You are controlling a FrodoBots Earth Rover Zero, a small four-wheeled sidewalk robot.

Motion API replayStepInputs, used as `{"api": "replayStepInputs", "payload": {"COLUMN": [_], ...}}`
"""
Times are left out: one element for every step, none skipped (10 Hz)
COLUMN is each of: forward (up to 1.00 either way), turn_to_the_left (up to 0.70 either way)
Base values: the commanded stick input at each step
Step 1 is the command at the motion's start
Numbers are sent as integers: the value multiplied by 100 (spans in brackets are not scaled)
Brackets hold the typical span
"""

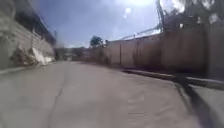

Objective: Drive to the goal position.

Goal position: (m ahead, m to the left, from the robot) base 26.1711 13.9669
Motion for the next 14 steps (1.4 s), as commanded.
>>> {"api": "replayStepInputs", "payload": {"forward": [100,100,100,100,100,100,100,100,100,100,100,100,100,100], "turn_to_the_left": [0,0,0,0,0,0,0,0,0,0,0,0,0,0]}}
